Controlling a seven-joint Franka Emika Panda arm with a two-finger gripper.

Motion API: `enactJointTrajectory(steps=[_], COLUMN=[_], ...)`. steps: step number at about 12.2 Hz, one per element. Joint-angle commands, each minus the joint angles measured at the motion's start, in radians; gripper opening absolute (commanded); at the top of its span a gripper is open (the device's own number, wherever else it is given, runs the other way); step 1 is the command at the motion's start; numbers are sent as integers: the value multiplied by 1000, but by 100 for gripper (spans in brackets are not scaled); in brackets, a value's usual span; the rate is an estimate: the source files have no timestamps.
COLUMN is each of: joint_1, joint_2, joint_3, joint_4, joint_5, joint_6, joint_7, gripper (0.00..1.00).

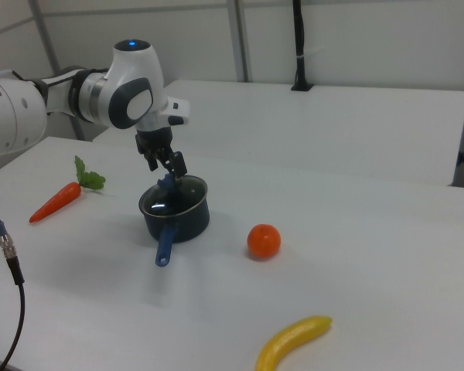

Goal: Open lid
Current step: 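Lower the open gripper over the blue knob of the glass lid, then close the gripper on the blue lid knob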

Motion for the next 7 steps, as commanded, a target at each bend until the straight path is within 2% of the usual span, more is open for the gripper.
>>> enactJointTrajectory(steps=[1,3,7], joint_1=[9,9,11], joint_2=[17,16,10], joint_3=[-3,-3,-5], joint_4=[12,14,14], joint_5=[-30,-53,-70], joint_6=[10,10,4], joint_7=[-1,-16,-56], gripper=[90,78,38])
